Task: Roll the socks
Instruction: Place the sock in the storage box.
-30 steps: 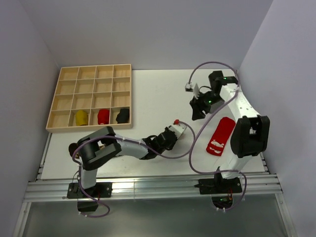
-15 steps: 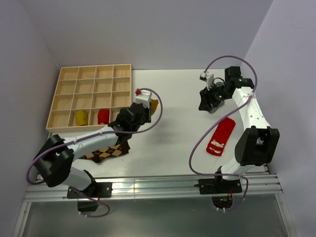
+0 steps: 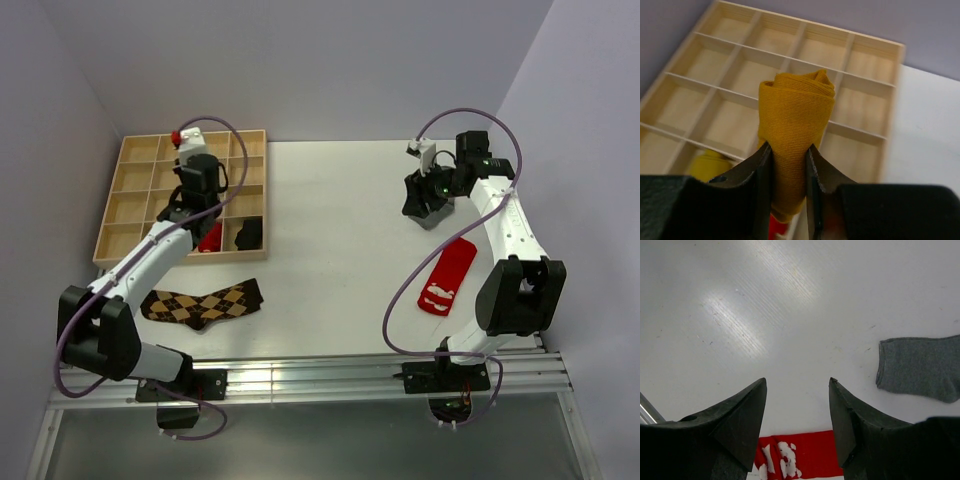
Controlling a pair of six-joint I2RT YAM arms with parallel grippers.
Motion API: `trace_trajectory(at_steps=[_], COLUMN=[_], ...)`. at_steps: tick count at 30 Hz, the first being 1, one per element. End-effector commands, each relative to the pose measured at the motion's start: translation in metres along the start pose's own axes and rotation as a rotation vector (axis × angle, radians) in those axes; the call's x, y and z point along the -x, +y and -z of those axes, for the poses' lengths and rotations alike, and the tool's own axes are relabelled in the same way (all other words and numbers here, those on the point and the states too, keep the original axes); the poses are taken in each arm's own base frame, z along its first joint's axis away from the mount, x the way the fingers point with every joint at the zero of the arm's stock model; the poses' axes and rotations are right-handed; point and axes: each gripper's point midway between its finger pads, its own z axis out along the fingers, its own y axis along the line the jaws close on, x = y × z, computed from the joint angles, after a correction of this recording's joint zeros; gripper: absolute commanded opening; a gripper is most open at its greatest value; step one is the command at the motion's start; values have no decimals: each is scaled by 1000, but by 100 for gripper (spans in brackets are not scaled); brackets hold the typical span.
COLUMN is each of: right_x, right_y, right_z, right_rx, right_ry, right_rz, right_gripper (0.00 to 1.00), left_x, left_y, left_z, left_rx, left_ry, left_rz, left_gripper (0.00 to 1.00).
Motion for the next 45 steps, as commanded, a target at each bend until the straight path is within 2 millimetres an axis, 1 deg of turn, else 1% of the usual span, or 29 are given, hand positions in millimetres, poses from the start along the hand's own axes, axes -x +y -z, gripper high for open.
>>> trace_trajectory(at_steps=[1,2,3,4,5,7,9,10,11,12,13,14,16,17,18,19,20,22,23,24,25,27,28,30,31,36,39,42,45], right_x=[24,24,25,23,23,23,22,22,21,19,18,19,15,14,13,11,11,8,7,6,4,1,-1,-3,-4,-10,-13,-16,-18], right_y=[-9,-9,-10,-9,-10,-11,-13,-13,-13,-14,-14,-15,-17,-19,-18,-19,-19,-19,-19,-19,-19,-19,-19,-19,-19,-18,-18,-17,-17], right_z=[13,11,11,9,8,6,3,3,1,-1,-1,-1,-3,-4,-5,-6,-6,-8,-8,-8,-9,-11,-12,-13,-13,-15,-15,-16,-17], right_rx=[-61,-56,-56,-48,-47,-44,-39,-37,-34,-33,-34,-42,-48,-51,-50,-50,-50,-51,-51,-55,-54,-52,-51,-49,-49,-52,-54,-54,-50], right_ry=[-72,-69,-72,-69,-70,-69,-63,-62,-59,-57,-56,-57,-50,-46,-44,-41,-41,-36,-34,-32,-30,-25,-21,-15,-13,3,9,15,20], right_rz=[39,36,37,34,32,31,23,23,20,20,19,25,19,17,16,10,12,9,6,6,6,1,-3,-8,-8,-9,-11,-15,-14], right_gripper=[60,60,60,60,60,60,60,60,60,60,60,60,60,60,60,60,60,60,60,60,60,60,60,60,60,60,60,60,60], left_x=[45,46,38,42,31,28,20,18,9,4,-1,-10,-22,-32,-39,-48,-56,-72,-79,-83,-92,-104,-117,-127,-131,-155,-170,-180,-184], left_y=[61,74,89,104,111,127,130,141,143,142,145,148,144,144,144,137,135,133,126,127,127,119,118,129,129,129,123,116,116], left_z=[-10,-14,-20,-25,-33,-42,-58,-64,-74,-82,-87,-96,-107,-116,-120,-127,-135,-140,-149,-151,-151,-159,-156,-161,-161,-156,-152,-146,-141], left_rx=[194,235,295,347,376,426,427,450,461,428,434,456,438,444,443,394,380,357,322,323,312,266,255,250,243,195,144,84,69], left_ry=[-100,-107,-99,-118,-98,-94,-79,-73,-63,-45,-31,-12,25,50,71,100,124,184,211,223,258,295,348,390,403,500,567,625,667], left_rz=[-15,-27,-59,-79,-106,-140,-149,-145,-148,-154,-156,-170,-181,-194,-192,-189,-191,-198,-194,-192,-202,-188,-199,-165,-161,-137,-119,-86,-74], left_gripper=[0,0,0,0,0,0,0,0,0,0,0,0,0,0,0,0,0,0,0,0,0,0,0,0,0,0,0,0,0])
